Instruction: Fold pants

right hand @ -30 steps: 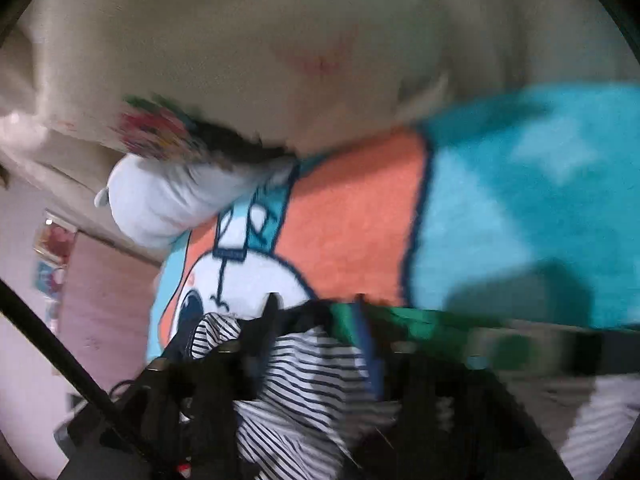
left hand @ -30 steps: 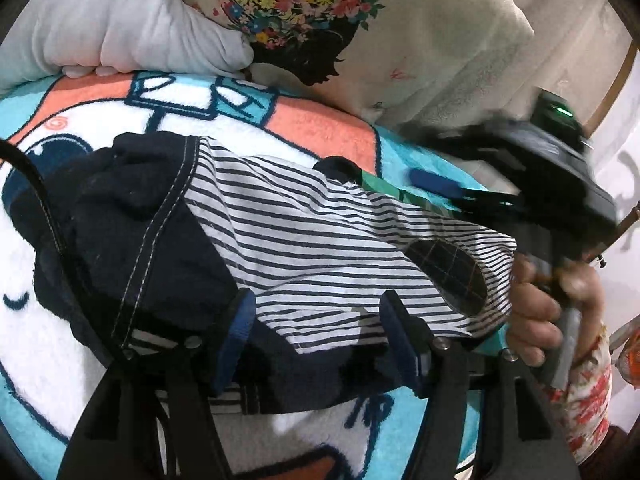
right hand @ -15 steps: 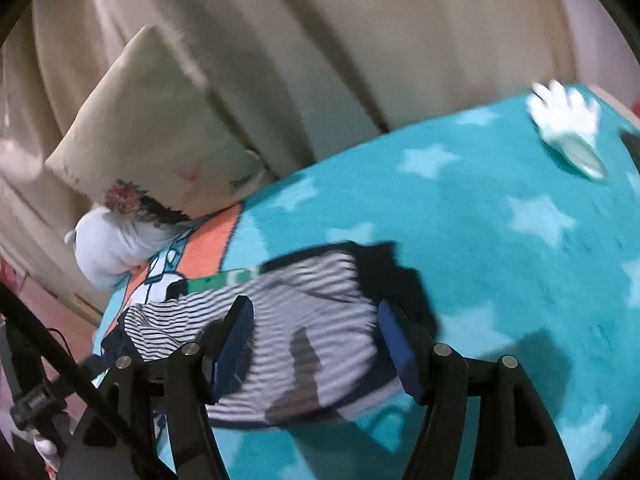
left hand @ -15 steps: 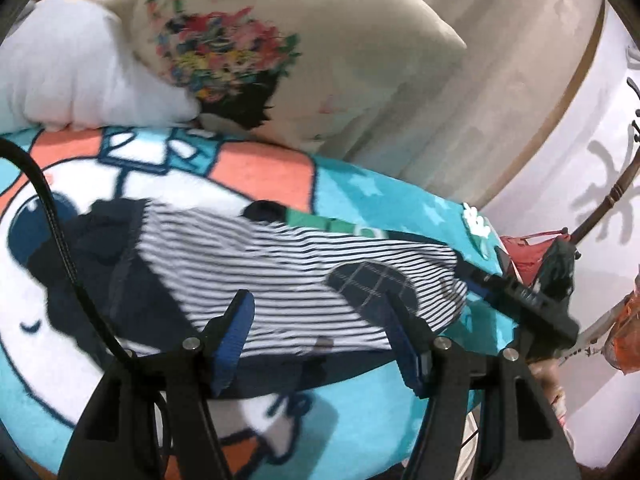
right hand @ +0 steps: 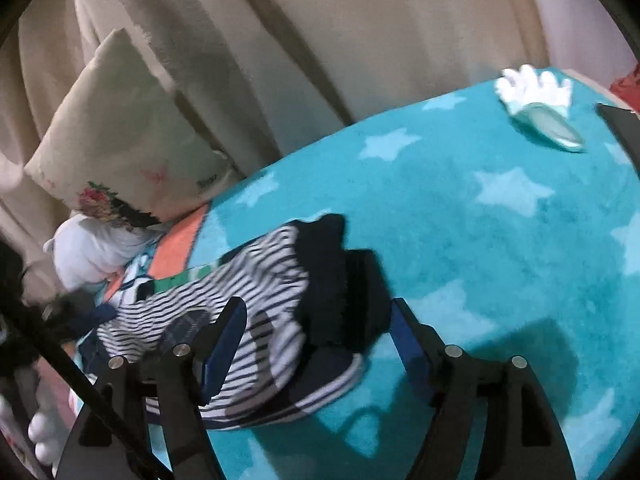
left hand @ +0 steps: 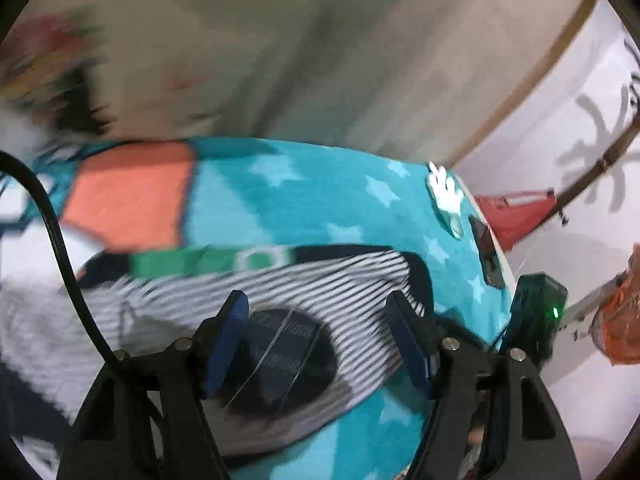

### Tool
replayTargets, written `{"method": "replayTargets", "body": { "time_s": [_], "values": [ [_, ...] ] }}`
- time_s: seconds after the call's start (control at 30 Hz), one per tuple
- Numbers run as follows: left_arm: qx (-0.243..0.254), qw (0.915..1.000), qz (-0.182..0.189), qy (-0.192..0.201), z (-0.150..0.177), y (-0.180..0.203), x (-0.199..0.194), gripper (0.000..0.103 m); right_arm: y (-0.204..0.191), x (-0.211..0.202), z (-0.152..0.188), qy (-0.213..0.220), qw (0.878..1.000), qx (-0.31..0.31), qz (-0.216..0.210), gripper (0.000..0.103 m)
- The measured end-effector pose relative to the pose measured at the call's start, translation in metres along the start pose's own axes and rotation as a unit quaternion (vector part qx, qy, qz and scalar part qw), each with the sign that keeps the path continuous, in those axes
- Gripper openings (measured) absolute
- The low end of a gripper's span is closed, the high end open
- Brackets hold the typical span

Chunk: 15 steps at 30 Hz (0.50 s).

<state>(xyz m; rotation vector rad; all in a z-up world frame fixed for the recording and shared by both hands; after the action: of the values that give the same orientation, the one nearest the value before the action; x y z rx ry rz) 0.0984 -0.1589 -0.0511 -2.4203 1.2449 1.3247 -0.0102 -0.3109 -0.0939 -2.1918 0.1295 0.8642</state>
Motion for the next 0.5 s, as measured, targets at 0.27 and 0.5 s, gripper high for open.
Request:
{"method": "replayTargets", "body": {
  "time_s": [0.27, 0.5],
  "values": [
    [0.041, 0.9946, 0.038, -0.087, -0.041, 0.035, 0.103, 0.069, -0.012, 0.01, 0.013, -0.016, 0.999, -0.029, 0.008, 0.069],
    [0.047, 0.9923, 0.057, -0.1, -0.038, 0.038, 0.107, 0.033, -0.014, 0.01, 0.01, -0.034, 0.998, -0.011, -0.05, 0.022]
  ]
}}
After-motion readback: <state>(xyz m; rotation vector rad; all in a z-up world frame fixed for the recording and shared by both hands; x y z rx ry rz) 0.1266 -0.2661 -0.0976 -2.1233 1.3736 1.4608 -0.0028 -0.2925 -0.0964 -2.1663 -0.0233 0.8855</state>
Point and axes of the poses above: each gripper's, at about its wrist camera, not at the fingertips, and x roughly the way its jaws point, y to its right, z to its underside, the point moved 6 cm from there along x, roughly the way its jaws point, and after that the axes turned 15 degrees about x, right-handed, at the moved point
